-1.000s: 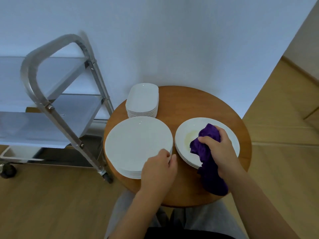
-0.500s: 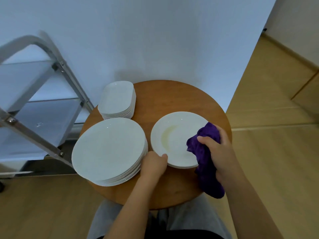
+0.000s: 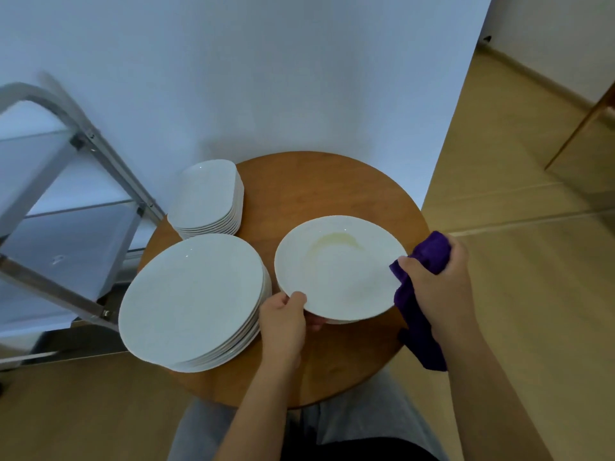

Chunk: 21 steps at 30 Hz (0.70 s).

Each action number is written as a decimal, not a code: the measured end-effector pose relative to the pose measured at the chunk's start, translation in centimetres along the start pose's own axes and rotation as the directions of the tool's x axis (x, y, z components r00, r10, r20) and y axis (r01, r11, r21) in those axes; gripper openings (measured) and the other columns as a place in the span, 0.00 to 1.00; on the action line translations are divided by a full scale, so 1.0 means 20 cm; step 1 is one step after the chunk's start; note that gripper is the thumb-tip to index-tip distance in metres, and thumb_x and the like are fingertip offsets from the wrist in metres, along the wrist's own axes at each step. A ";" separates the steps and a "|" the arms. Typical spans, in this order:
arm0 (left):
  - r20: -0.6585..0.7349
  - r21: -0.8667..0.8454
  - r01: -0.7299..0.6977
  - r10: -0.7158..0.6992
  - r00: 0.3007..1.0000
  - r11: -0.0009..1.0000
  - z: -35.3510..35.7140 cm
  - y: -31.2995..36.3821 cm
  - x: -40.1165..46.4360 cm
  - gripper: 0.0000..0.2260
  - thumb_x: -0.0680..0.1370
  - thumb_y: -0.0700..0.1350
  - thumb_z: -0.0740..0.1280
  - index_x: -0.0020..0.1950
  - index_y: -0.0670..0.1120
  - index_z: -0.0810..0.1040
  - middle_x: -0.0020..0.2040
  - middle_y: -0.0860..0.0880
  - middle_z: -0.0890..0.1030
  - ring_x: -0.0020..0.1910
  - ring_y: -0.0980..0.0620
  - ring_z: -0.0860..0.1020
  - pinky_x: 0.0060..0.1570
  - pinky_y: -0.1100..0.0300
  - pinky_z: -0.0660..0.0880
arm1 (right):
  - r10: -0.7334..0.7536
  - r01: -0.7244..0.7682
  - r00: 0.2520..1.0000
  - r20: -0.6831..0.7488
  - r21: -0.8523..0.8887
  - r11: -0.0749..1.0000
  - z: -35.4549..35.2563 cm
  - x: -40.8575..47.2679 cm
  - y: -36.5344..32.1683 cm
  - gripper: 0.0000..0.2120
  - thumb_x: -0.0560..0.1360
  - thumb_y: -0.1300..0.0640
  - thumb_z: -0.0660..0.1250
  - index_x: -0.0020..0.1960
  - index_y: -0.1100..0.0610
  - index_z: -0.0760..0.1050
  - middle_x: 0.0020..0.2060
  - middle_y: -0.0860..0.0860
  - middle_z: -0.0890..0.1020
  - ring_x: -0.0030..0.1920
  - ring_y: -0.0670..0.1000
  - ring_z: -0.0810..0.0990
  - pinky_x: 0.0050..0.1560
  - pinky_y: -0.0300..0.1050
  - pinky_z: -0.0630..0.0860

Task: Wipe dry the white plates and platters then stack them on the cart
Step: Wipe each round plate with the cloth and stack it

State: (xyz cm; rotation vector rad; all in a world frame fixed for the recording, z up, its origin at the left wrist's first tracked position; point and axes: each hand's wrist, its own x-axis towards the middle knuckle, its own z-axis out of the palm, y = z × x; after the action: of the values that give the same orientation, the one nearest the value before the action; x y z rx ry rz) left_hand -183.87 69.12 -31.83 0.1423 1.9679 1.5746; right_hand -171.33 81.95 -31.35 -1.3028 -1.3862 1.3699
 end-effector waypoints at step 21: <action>0.100 -0.084 -0.020 0.028 0.995 0.996 -0.03 0.02 -0.10 0.05 0.77 0.48 0.65 0.44 0.50 0.78 0.40 0.49 0.82 0.33 0.53 0.81 0.29 0.62 0.78 | 0.421 -0.500 0.856 0.301 0.270 0.823 -0.12 0.02 -0.09 0.13 0.67 0.72 0.61 0.48 0.62 0.76 0.40 0.58 0.79 0.39 0.55 0.77 0.38 0.45 0.72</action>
State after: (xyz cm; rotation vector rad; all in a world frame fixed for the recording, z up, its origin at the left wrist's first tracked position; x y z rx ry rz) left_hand -182.73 67.86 -30.67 0.2088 1.8266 1.6293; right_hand -169.37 82.91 -29.25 -1.3243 -0.9308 2.0480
